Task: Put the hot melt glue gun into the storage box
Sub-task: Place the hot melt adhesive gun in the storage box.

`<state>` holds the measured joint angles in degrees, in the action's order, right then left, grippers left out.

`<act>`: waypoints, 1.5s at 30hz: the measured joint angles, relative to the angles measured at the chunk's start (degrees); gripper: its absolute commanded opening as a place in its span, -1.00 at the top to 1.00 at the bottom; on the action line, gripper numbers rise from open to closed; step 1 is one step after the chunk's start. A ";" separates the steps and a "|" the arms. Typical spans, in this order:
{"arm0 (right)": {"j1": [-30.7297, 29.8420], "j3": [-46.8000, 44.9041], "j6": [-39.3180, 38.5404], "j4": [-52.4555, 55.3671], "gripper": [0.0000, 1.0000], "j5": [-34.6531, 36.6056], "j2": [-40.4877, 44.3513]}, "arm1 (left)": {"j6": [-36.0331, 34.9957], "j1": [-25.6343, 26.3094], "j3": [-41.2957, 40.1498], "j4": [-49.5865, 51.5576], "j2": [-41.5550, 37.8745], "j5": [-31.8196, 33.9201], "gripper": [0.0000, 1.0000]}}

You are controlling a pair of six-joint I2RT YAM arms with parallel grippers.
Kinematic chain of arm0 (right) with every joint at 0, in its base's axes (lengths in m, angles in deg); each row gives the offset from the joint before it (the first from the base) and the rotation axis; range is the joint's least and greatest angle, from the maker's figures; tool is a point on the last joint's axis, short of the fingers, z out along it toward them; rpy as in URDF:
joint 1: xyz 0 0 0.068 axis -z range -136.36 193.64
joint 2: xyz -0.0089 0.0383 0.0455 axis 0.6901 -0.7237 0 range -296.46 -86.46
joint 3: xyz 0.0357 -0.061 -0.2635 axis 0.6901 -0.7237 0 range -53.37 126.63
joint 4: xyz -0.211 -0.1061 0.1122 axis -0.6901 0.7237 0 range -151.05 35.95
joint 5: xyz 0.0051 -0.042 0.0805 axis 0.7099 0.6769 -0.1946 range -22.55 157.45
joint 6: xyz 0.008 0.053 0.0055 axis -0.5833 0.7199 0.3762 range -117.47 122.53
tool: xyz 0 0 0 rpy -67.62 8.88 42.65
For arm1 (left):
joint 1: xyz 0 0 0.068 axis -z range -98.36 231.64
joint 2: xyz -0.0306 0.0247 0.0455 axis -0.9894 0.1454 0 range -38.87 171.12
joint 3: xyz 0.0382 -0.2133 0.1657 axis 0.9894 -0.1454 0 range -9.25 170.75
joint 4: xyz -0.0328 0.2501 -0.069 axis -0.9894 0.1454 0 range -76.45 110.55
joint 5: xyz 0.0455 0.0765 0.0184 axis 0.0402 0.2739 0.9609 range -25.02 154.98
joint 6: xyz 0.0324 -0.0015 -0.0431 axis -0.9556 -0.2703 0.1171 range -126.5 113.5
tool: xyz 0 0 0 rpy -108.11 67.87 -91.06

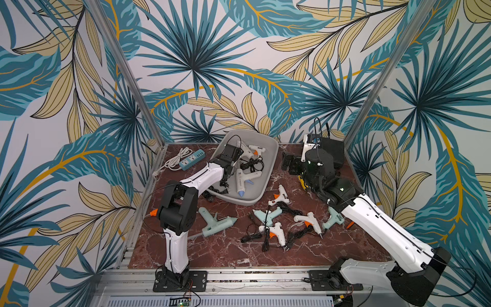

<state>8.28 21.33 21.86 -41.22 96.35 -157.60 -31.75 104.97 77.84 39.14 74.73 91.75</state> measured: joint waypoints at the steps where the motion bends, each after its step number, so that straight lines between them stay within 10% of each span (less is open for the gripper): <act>1: 0.00 0.00 0.00 0.02 -0.99 0.02 0.00 | -0.50 0.09 0.24 0.11 0.83 0.72 0.89; 5: 0.00 -0.02 0.07 0.04 -0.99 0.04 0.00 | -1.57 0.31 2.21 0.26 4.15 3.32 0.82; 11: 0.00 0.00 0.20 0.22 -0.99 0.22 0.00 | -2.03 0.66 4.11 0.11 7.98 5.49 0.03; 25: 0.02 0.00 0.20 1.51 -0.99 1.38 0.35 | -1.40 3.63 8.52 4.92 7.39 6.71 -0.86; 32: 0.02 0.00 0.17 1.57 -0.99 1.55 0.37 | 1.70 4.44 10.88 12.68 -0.50 0.79 -0.84; 37: 0.02 0.31 0.17 1.70 -0.99 1.53 0.02 | 8.59 3.69 11.58 15.39 -6.34 -6.73 -0.25; 45: 0.07 1.07 0.17 1.81 -0.99 1.49 -1.75 | 20.92 -2.32 10.38 13.25 -7.19 -21.14 0.17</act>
<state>8.35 22.40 22.04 -39.40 97.84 -159.34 -10.83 102.66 88.22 52.38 67.54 70.61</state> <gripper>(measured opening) 0.994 0.462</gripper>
